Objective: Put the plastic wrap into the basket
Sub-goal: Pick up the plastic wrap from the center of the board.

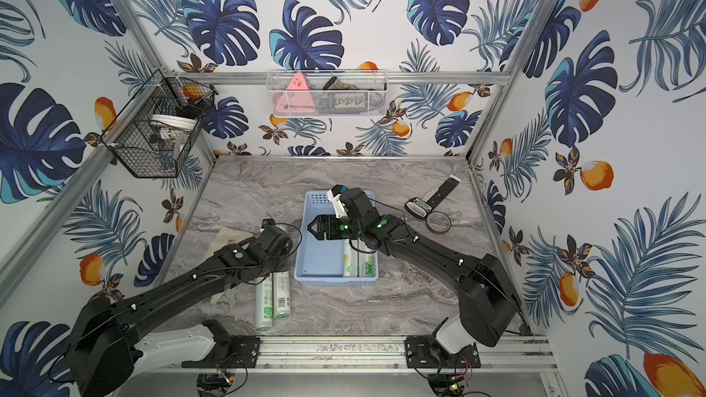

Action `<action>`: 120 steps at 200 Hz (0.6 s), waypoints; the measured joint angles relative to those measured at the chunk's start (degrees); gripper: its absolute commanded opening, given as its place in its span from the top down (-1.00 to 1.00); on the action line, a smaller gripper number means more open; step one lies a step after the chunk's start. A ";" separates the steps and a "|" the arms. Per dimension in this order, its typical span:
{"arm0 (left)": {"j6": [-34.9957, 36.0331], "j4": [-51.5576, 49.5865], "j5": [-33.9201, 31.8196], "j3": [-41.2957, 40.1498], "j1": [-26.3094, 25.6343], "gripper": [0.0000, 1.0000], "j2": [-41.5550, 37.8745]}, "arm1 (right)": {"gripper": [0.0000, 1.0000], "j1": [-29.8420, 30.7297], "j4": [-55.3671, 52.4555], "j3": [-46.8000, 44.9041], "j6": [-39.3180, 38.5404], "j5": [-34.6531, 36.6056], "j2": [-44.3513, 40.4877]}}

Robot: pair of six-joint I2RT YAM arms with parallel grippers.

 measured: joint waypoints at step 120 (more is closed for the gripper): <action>-0.76 5.49 4.68 -2.95 4.76 -0.13 8.11 | -0.66 3.98 -0.90 5.77 -1.57 -7.41 7.54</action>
